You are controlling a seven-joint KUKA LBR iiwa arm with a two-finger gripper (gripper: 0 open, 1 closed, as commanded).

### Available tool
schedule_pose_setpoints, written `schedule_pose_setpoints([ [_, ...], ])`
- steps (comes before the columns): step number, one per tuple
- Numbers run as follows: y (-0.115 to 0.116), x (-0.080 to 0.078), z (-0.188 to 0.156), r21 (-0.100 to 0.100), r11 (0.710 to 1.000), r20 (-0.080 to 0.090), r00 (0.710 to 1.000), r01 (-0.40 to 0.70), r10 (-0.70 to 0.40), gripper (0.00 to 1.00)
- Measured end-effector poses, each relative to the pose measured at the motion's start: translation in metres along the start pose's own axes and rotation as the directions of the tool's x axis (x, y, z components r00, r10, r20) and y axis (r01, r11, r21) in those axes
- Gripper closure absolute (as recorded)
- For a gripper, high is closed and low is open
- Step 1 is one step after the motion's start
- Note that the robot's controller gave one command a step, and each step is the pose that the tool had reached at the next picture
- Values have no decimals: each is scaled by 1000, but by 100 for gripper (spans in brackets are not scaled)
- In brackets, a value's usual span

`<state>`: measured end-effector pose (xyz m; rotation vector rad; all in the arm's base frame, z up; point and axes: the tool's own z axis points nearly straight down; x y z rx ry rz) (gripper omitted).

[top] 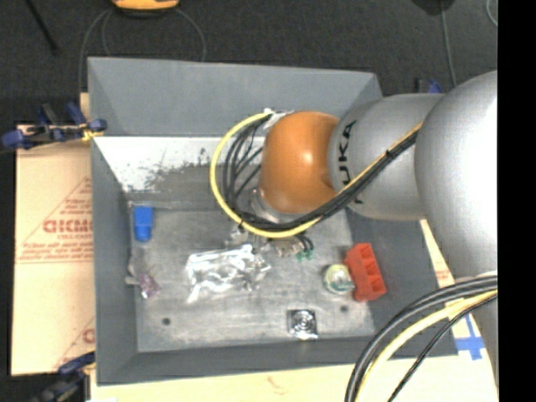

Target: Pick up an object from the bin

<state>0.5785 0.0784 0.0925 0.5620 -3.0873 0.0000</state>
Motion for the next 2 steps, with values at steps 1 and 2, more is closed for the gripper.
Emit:
schedule_pose_setpoints([
  [1,8,7,-90,0,999,12,999,-40,40,100],
  [2,9,-1,-157,4,1000,12,999,-30,30,100],
])
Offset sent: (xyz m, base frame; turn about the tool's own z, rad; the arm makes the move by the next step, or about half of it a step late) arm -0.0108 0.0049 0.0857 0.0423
